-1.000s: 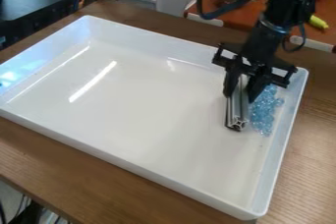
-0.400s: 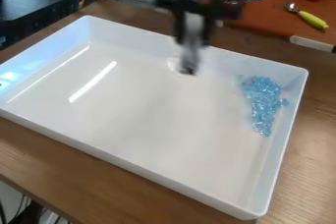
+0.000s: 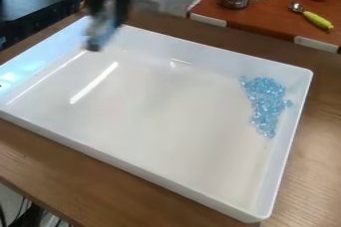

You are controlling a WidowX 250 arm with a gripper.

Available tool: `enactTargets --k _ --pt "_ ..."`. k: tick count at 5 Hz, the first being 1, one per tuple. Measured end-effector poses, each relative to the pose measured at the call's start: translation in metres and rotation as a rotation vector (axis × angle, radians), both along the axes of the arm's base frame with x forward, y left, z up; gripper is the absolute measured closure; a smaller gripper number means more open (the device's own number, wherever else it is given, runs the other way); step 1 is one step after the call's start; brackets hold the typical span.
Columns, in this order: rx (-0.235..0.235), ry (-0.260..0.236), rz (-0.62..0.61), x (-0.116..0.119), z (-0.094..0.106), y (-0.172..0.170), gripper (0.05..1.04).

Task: Sweep into pile

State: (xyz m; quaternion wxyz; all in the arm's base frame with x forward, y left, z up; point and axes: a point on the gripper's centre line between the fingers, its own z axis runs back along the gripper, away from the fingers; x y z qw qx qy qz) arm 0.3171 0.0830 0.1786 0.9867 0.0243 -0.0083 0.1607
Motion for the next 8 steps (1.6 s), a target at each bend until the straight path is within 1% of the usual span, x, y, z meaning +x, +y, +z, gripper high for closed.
enactTargets --k 1,2,3,4,5,6,7,8 --pt "-0.045 -0.026 -0.102 -0.015 -0.005 0.05 0.708" --pt "-0.043 -0.007 -0.131 -0.023 -0.031 0.08 0.708" --pt "-0.021 0.015 -0.169 -0.032 -0.057 0.081 0.708" --pt "-0.032 0.02 -0.189 -0.04 -0.08 0.075 0.708" --pt "-0.031 0.022 -0.232 -0.038 -0.092 0.058 0.708" --pt "0.01 -0.027 -0.235 -0.033 -0.095 0.052 0.708" --pt "-0.014 -0.032 -0.241 -0.033 -0.095 0.048 0.645" --pt "-0.043 -0.002 -0.231 -0.04 -0.088 0.039 0.337"
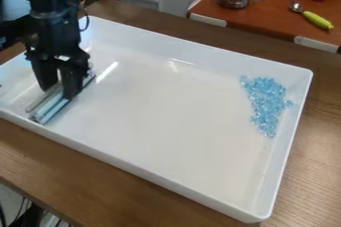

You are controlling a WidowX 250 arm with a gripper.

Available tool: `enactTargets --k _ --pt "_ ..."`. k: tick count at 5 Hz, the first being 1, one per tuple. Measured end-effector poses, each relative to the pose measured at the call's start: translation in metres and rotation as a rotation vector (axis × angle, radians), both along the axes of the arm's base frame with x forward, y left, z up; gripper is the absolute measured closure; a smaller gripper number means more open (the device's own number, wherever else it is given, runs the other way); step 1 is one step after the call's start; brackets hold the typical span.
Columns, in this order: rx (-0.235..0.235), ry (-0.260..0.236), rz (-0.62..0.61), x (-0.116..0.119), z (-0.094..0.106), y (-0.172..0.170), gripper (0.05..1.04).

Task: Sweep into pile

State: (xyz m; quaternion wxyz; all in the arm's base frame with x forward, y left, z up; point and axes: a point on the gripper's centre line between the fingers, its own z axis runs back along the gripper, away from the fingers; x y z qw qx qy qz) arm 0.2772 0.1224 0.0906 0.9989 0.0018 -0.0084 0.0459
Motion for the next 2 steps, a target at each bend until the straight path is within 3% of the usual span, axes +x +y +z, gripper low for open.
enactTargets --k 1,2 --pt "0.015 0.001 0.052 0.002 0.04 0.0 0.097" --pt "0.038 -0.027 0.093 -0.002 0.091 -0.006 0.081"
